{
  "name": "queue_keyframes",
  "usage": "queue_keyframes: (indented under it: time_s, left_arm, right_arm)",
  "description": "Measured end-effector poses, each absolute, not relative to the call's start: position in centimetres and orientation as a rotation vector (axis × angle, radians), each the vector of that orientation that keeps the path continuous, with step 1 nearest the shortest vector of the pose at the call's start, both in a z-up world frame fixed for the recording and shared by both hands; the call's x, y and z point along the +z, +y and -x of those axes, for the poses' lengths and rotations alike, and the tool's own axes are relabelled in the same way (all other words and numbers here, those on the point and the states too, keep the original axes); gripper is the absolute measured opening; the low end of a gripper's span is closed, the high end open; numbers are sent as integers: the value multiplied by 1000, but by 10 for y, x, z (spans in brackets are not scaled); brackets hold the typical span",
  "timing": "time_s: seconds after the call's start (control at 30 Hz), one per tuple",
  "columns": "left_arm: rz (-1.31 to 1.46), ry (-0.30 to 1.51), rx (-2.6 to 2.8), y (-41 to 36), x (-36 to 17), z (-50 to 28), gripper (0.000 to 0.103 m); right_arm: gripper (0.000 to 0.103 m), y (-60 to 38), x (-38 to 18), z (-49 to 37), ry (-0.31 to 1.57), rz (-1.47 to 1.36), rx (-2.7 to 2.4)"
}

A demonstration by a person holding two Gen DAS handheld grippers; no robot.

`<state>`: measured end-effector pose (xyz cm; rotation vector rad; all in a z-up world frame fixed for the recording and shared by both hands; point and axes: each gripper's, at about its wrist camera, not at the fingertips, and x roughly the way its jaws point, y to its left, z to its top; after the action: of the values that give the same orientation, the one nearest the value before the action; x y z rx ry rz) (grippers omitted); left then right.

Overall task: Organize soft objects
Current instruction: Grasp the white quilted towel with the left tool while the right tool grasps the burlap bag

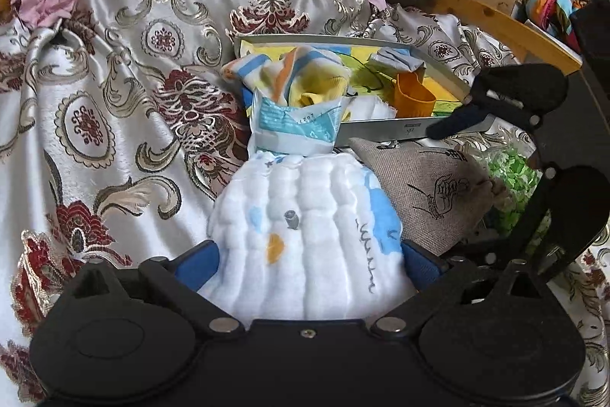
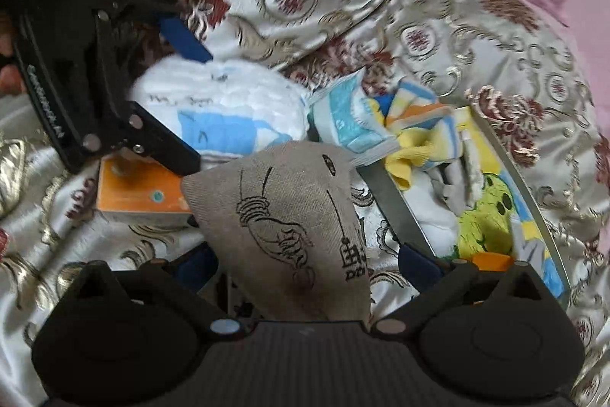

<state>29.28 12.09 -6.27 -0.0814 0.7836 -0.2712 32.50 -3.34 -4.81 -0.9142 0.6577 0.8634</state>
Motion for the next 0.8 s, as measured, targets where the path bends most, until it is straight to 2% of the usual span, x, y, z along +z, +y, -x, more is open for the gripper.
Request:
queue_keyframes:
  time_s: [0.1,0.13,0.27,0.4,0.43,0.47,0.53,0.63,0.8]
  left_arm:
    - [107,788,-281,125,-62,-295,91]
    - [111,789,-289,125,-62,-295,88]
    - [106,789,-313,124,-60,-294,79]
    - [115,775,-327,125,-58,-293,61]
    - [124,771,-329,127,-58,-292,54]
    - [132,767,-330,128,-57,-292,51]
    - [135,755,-329,129,-55,-291,40]
    - [125,737,-325,128,-53,-289,31]
    - [115,694,-320,128,-47,-285,25]
  right_arm:
    - [91,-27,-53,-330,689,939,899]
    - [84,-25,-54,-332,702,943,909]
    - [78,-24,-55,-335,731,930,928]
    - [65,-27,-52,-334,744,901,945]
    - [53,-28,-50,-333,737,895,942]
    - [47,-29,-49,-331,725,889,926]
    - [42,-32,-46,-331,730,856,919]
    - [34,-37,-41,-327,712,812,909]
    - [22,-46,-33,-318,676,736,869]
